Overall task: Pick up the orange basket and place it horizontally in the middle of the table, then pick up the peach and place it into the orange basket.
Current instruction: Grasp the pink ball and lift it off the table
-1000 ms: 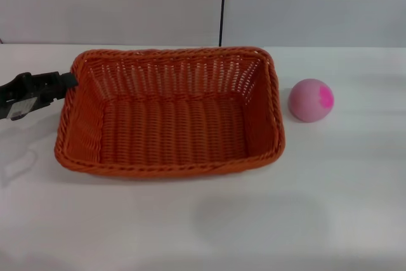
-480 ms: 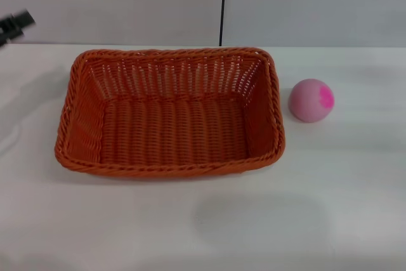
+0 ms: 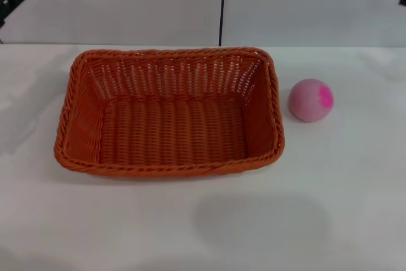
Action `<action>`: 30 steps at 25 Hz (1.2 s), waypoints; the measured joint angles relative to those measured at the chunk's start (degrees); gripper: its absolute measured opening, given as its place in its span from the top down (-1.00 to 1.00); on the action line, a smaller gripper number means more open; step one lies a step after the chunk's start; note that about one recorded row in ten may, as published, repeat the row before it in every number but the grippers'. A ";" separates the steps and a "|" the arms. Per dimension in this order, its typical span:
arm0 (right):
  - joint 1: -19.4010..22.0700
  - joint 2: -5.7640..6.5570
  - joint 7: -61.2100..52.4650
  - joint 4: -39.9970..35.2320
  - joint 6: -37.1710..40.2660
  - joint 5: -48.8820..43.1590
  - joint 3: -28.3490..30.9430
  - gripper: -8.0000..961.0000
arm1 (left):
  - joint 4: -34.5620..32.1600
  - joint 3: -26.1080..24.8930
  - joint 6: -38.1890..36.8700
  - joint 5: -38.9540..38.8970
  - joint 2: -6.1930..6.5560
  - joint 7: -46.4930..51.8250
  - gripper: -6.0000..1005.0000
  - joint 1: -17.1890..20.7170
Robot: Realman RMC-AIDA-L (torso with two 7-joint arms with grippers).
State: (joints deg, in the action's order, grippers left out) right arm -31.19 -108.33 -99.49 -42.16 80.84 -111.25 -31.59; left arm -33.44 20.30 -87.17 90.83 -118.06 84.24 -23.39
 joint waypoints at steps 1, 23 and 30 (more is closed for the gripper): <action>0.00 0.00 0.00 0.00 0.00 0.00 0.00 -0.27 | 1.48 0.04 -0.41 -0.84 -0.02 -2.08 -0.14 -0.19; -14.94 -2.67 -8.45 3.97 -3.39 -28.59 -17.61 -0.21 | 11.65 0.18 -4.09 -4.17 -0.03 -12.17 -0.14 -0.03; -16.71 -2.87 -8.01 7.63 -6.87 -28.64 -18.76 -0.19 | 13.01 0.17 -4.14 -4.25 -0.06 -12.57 -0.14 0.16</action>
State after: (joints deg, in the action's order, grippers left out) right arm -47.90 -111.20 -107.50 -34.54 73.97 -139.89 -50.35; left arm -20.43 20.48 -91.31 86.59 -118.11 71.67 -23.23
